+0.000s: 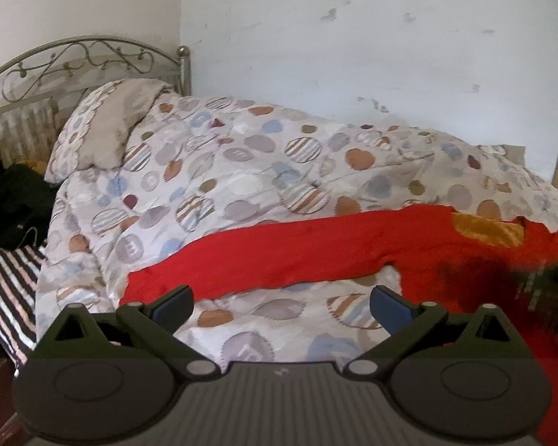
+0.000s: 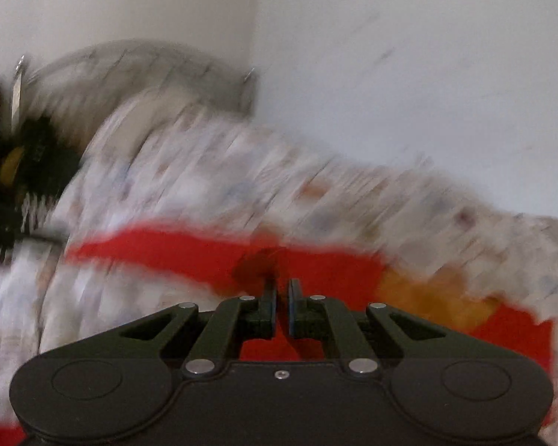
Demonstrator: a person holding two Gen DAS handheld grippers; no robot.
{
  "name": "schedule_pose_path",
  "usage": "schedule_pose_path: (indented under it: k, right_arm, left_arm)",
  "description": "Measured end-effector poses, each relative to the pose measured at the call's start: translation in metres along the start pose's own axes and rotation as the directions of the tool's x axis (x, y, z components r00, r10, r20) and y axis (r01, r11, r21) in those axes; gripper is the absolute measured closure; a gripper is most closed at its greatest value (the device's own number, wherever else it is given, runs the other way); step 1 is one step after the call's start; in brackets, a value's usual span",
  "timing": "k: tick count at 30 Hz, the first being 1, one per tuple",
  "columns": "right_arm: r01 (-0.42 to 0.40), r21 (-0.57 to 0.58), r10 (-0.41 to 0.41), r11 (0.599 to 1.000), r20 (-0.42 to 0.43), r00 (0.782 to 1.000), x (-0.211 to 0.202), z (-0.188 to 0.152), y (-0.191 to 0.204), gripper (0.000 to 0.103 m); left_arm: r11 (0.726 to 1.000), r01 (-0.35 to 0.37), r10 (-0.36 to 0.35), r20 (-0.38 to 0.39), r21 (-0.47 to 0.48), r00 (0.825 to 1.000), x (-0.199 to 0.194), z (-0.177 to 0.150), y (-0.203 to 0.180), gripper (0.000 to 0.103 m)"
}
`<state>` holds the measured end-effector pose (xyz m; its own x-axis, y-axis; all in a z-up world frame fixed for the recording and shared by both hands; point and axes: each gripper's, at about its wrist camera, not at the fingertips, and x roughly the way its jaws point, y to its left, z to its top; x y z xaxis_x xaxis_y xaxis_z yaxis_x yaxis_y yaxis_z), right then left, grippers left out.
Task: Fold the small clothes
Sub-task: 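Fold the held sleeve across the sweater body with the right gripper, release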
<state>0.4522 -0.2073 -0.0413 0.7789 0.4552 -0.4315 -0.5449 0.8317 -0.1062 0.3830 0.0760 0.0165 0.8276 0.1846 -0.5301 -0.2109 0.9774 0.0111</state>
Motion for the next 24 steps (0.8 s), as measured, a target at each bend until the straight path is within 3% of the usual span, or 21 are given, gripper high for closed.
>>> schedule_pose_path:
  k: [3,6,8,11,14,16,19,24]
  right_arm:
    - [-0.023,-0.095,0.015,0.995,-0.085,0.996,0.015,-0.028,0.035,0.095]
    - [-0.047,-0.074,0.038,0.996,-0.115,0.993,0.004,-0.043,0.041,0.081]
    - [-0.031,-0.043,0.027,0.999,-0.106,0.994,-0.009,-0.048,0.031,0.053]
    - [0.022,0.011,-0.021,1.000,-0.093,0.995,-0.029,-0.050,0.003,0.035]
    - [0.087,0.069,-0.081,0.994,-0.094,0.992,-0.051,-0.058,-0.031,0.010]
    - [0.147,0.092,-0.137,0.985,-0.105,0.985,-0.062,-0.068,-0.050,0.004]
    - [0.254,0.100,-0.238,0.962,-0.144,0.960,-0.074,-0.082,-0.079,0.003]
    - [0.476,0.045,-0.461,0.878,-0.188,0.867,-0.070,-0.108,-0.125,0.005]
  left_arm:
    - [1.000,-0.009,0.009,-0.004,0.005,1.000,0.006,-0.004,0.001,0.000]
    - [1.000,0.015,-0.015,-0.007,0.005,1.000,0.016,-0.007,-0.005,0.000]
    - [0.999,0.038,-0.038,-0.010,0.001,0.999,0.023,-0.009,-0.013,0.000]
    - [0.996,0.086,-0.086,-0.013,-0.001,0.996,0.034,-0.011,-0.030,0.000]
    - [0.990,0.143,-0.143,-0.011,0.009,0.990,0.044,-0.015,-0.050,0.000]
    - [0.983,0.179,-0.179,-0.006,0.030,0.984,0.053,-0.018,-0.065,0.000]
    - [0.978,0.190,-0.189,-0.023,0.082,0.982,0.069,-0.025,-0.089,0.000]
    - [0.977,0.136,-0.130,-0.051,0.163,0.990,0.096,-0.041,-0.117,0.000]
